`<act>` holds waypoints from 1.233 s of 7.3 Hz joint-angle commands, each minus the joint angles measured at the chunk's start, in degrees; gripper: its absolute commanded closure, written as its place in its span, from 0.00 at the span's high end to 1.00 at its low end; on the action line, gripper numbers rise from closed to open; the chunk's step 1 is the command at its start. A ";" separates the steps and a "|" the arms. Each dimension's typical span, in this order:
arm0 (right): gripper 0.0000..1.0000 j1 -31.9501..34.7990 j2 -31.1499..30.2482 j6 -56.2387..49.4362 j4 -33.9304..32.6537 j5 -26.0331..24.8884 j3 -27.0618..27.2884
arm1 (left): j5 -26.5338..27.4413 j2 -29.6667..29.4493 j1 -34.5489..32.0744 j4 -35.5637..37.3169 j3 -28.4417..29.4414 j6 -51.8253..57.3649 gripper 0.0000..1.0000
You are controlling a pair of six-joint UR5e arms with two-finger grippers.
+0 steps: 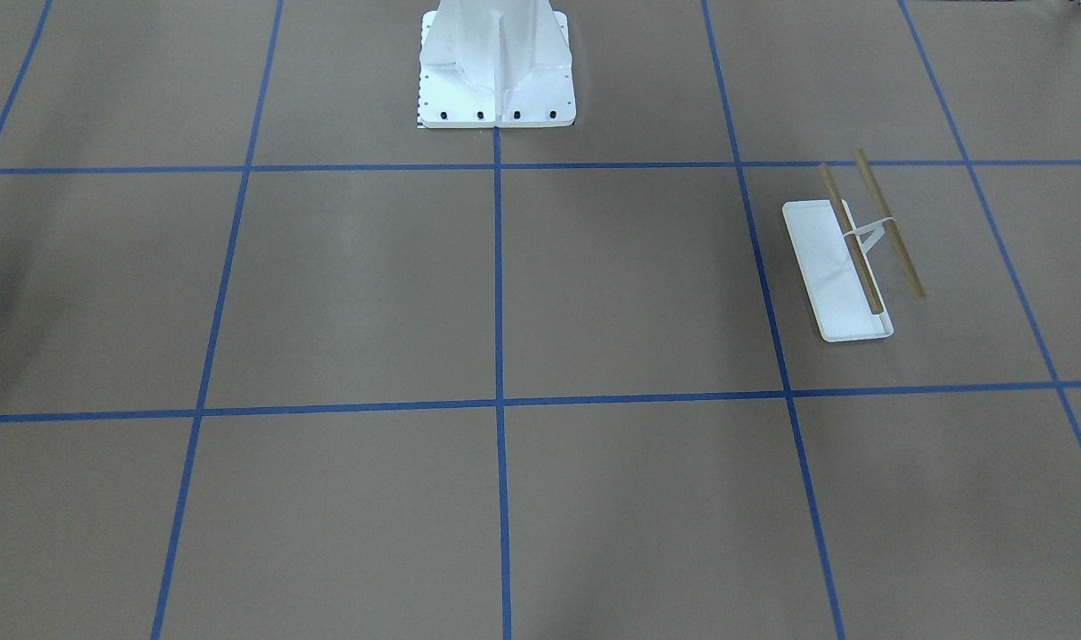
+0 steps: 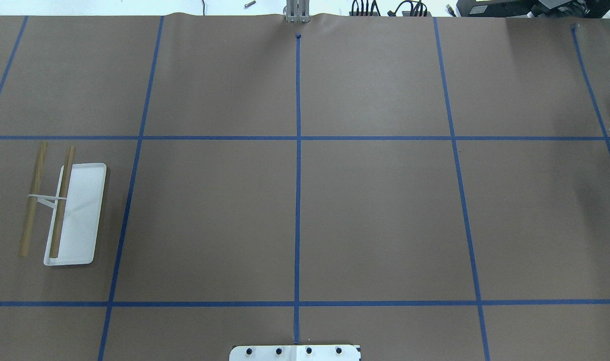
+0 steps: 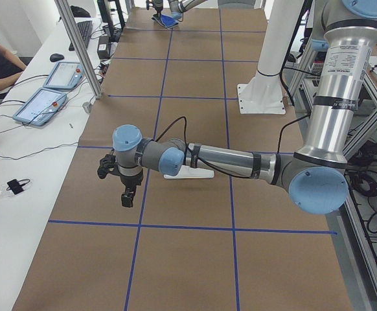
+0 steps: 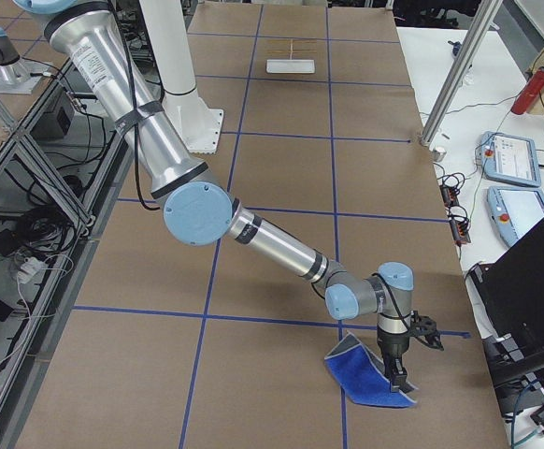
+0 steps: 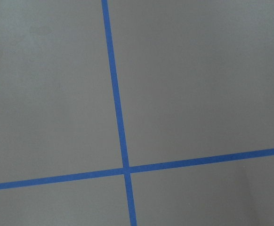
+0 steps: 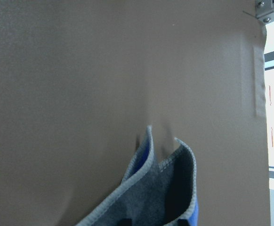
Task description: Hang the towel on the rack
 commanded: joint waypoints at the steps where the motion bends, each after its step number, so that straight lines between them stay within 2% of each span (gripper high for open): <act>1: 0.00 1.29 -0.05 -0.72 0.00 1.22 0.08 | 0.25 -0.17 0.04 0.03 0.01 -0.03 0.98; 3: 0.00 2.70 0.12 -4.30 0.00 2.19 0.08 | 0.25 -0.61 0.04 0.11 0.10 -0.12 0.98; 5: 0.00 4.90 0.47 -7.56 -0.09 5.79 0.08 | 0.25 -0.61 0.04 0.11 0.01 -0.29 0.98; 6: 0.00 4.90 0.47 -7.05 -0.09 5.63 0.08 | 0.25 -0.61 0.04 0.11 0.01 -0.38 0.98; 7: 0.35 4.82 0.47 -7.05 -0.09 5.28 0.00 | 0.25 -0.61 0.04 0.03 0.10 -0.38 0.98; 8: 0.65 3.42 0.56 -6.70 -0.09 4.93 -0.09 | 0.25 -0.61 0.04 0.11 0.19 -0.38 0.98; 9: 0.77 2.45 0.65 -5.65 -0.09 4.92 -0.09 | 0.25 -0.61 0.04 0.11 0.10 -0.38 0.98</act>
